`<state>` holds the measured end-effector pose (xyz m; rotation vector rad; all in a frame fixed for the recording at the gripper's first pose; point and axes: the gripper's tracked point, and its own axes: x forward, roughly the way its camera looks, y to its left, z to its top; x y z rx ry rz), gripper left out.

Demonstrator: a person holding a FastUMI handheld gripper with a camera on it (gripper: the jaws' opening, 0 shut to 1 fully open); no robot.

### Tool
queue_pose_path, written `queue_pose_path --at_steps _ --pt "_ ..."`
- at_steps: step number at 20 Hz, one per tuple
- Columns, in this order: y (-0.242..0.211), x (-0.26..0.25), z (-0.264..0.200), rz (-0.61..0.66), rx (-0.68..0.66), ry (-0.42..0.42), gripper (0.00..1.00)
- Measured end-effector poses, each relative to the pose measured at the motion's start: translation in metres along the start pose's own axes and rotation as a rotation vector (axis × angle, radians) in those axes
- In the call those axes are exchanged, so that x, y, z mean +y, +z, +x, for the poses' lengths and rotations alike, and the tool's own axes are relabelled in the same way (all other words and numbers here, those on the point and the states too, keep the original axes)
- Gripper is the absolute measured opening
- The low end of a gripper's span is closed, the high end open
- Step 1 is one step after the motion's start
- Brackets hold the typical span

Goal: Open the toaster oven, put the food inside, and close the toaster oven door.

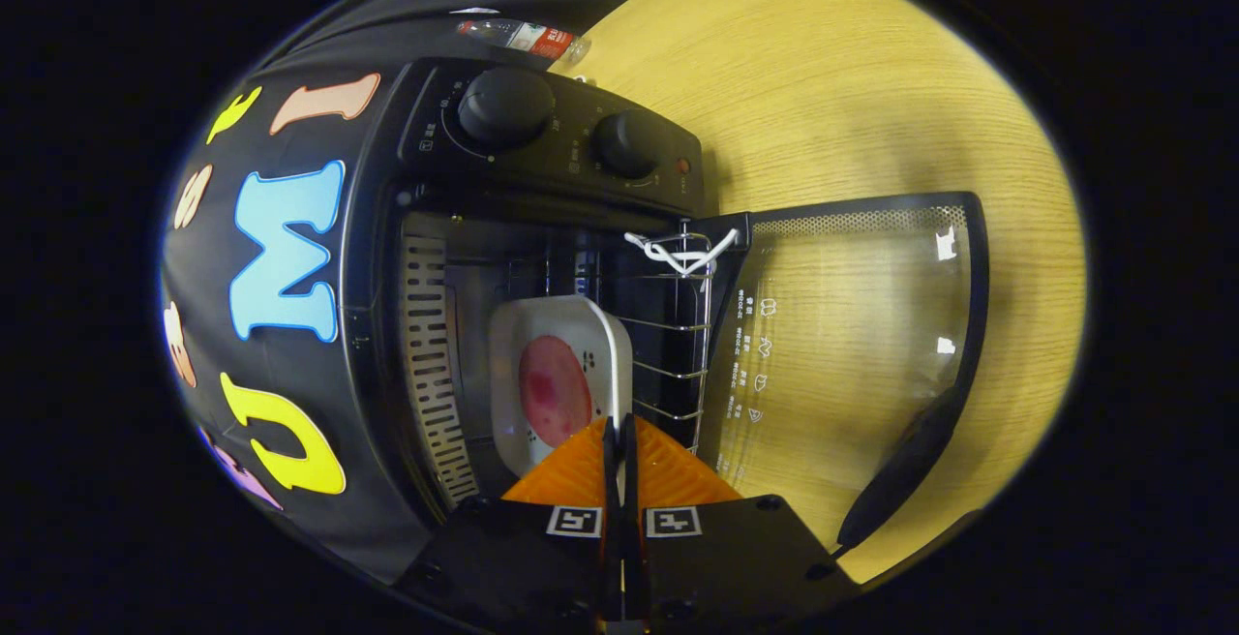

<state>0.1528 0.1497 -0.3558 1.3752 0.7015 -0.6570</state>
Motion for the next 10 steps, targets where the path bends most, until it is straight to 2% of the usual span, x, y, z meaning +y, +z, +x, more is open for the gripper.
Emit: queue_pose_path --at_steps 4,6,10 --pt "-0.009 0.002 -0.005 -0.023 0.017 0.026 0.1" --pt "-0.016 0.01 -0.015 -0.047 0.038 0.073 0.17" --pt "-0.031 0.007 -0.04 -0.18 0.106 0.104 0.98"
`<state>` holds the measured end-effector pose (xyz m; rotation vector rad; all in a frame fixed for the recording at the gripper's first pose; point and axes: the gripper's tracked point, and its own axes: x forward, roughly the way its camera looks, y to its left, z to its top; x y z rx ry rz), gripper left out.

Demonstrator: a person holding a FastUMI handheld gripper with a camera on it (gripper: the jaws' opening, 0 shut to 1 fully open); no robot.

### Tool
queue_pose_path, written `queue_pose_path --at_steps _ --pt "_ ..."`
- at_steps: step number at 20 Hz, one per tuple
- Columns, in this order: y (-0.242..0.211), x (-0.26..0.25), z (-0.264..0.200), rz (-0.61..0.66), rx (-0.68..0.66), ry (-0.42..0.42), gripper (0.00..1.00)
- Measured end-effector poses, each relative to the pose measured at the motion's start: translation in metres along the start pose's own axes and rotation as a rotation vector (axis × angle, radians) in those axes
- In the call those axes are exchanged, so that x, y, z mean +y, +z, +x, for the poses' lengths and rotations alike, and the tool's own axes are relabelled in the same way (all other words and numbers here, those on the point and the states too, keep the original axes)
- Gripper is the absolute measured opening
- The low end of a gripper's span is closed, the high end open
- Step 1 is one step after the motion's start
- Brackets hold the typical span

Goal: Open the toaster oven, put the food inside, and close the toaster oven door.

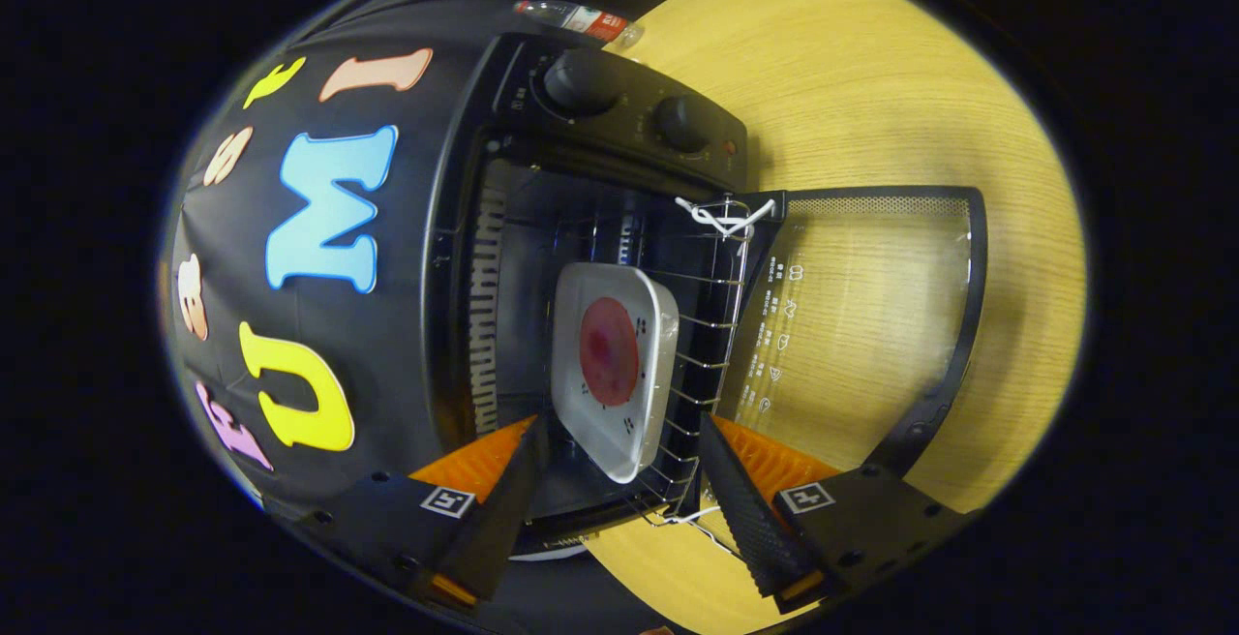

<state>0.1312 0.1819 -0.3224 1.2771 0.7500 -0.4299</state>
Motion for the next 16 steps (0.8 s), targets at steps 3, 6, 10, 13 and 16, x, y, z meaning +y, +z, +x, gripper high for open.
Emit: queue_pose_path --at_steps 3,6,10,13,16 --pt "-0.01 -0.004 -0.022 -0.161 0.046 0.016 0.98" --pt "-0.019 -0.009 -0.045 -0.36 0.093 0.034 0.98" --pt "-0.017 -0.036 -0.07 -0.68 0.104 0.005 0.98" --pt "-0.017 -0.054 -0.084 -0.883 0.107 -0.009 0.98" --pt "-0.018 -0.075 -0.091 -1.014 0.108 -0.06 0.98"
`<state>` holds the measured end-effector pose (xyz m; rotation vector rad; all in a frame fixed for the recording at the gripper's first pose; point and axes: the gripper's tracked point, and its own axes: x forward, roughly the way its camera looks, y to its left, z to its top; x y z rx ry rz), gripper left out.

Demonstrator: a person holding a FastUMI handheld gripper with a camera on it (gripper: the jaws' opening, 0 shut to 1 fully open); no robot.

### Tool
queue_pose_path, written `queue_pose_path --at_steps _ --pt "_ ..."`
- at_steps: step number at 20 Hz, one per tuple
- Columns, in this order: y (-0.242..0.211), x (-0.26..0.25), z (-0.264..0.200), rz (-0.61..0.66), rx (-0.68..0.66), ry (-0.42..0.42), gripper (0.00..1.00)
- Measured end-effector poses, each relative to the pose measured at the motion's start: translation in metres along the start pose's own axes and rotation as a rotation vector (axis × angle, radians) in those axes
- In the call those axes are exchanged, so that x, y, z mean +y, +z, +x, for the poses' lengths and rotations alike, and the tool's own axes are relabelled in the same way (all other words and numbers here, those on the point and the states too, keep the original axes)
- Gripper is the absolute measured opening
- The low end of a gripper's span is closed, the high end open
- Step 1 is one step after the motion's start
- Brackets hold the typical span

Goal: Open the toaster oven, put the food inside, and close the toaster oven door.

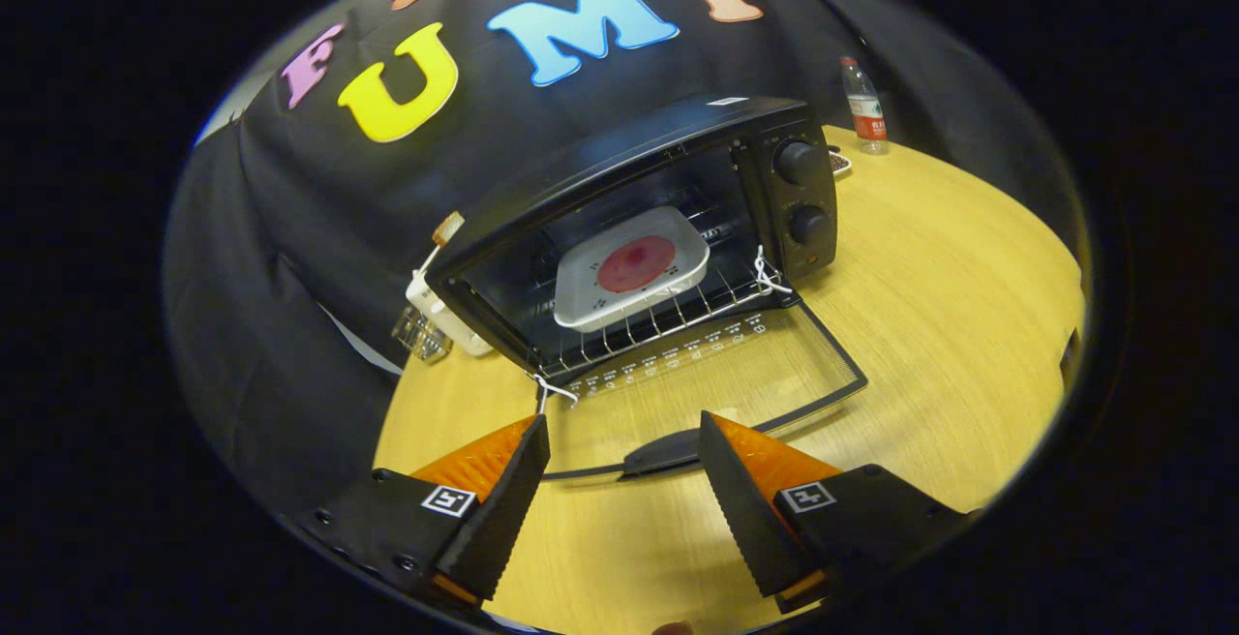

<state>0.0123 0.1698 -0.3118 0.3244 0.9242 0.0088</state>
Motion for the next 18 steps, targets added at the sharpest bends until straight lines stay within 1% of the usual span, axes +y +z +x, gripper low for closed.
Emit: queue_pose_path --at_steps 5,9,14,18 --pt "-0.033 -0.016 0.004 -0.134 0.094 -0.065 0.98" --pt "-0.052 -0.03 0.013 -0.214 0.164 -0.114 0.98" --pt "-0.069 -0.037 0.029 -0.241 0.247 -0.137 0.98" --pt "-0.064 -0.036 0.04 -0.251 0.243 -0.145 0.98"
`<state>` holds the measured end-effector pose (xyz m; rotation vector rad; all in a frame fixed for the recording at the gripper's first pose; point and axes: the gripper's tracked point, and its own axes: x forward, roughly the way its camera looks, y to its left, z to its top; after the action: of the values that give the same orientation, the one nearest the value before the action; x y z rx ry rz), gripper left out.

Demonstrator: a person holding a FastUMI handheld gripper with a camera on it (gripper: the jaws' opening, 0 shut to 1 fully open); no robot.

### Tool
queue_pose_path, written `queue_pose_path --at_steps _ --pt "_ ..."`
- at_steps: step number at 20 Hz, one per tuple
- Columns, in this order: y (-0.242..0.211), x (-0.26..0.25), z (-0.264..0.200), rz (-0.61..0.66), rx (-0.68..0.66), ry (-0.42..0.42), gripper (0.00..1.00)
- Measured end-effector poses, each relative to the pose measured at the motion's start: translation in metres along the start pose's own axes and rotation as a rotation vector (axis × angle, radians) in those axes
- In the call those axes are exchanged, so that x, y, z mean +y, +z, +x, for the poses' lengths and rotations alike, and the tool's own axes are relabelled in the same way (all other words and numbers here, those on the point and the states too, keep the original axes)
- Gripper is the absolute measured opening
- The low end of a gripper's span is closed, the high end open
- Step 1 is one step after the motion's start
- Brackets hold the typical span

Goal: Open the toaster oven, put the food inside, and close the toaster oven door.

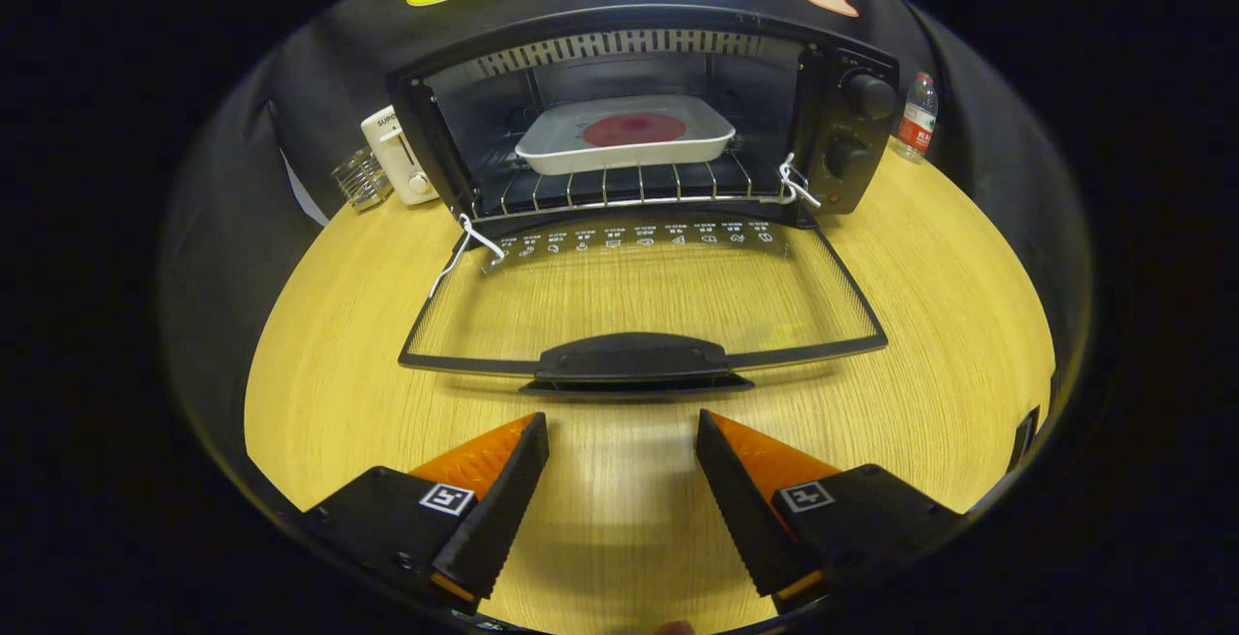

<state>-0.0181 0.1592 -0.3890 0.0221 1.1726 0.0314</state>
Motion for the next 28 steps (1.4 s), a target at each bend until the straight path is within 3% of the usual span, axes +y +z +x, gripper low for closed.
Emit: queue_pose_path --at_steps 11,28 --pt "0.008 0.002 -0.01 -0.065 -0.035 -0.076 0.98" --pt "0.04 0.006 -0.055 -0.063 -0.21 -0.037 0.98"
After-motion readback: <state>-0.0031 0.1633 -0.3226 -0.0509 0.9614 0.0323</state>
